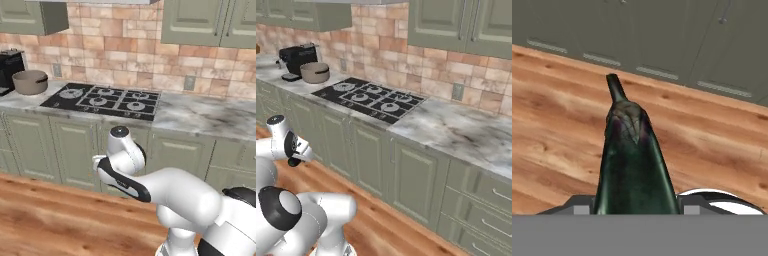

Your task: Turn on the sink faucet. Then move the eggplant from the counter to the sink. Turn off the sink. Move the vegetable from the sink to the pot next to the stove. Finally move the pot to the front right burner.

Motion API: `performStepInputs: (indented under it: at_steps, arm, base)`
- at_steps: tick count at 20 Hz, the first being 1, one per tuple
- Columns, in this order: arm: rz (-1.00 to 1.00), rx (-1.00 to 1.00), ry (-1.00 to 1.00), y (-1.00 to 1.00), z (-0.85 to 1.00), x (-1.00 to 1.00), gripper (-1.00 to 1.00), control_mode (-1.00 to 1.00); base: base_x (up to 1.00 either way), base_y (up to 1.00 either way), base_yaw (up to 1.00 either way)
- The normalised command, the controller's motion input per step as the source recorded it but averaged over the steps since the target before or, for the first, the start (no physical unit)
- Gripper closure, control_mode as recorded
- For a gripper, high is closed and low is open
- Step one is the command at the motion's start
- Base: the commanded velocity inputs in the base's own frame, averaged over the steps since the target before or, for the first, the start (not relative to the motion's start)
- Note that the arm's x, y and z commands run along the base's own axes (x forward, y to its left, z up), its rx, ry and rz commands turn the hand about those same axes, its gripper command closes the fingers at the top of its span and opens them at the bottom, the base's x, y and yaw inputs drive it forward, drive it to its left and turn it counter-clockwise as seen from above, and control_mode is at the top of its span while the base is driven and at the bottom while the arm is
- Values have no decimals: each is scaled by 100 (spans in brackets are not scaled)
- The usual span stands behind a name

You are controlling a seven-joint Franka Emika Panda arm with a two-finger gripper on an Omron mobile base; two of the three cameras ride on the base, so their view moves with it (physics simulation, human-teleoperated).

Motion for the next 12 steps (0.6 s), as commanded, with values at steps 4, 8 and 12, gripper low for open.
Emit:
performStepInputs:
  at_steps: [4, 8, 12]
  arm:
    - [0, 0, 0, 0, 0, 0, 100, 100]
    - [0, 0, 0, 0, 0, 0, 100, 100]
    - [0, 0, 0, 0, 0, 0, 100, 100]
  base:
    - [31, 92, -41]
    - [31, 96, -40]
    - [33, 98, -39]
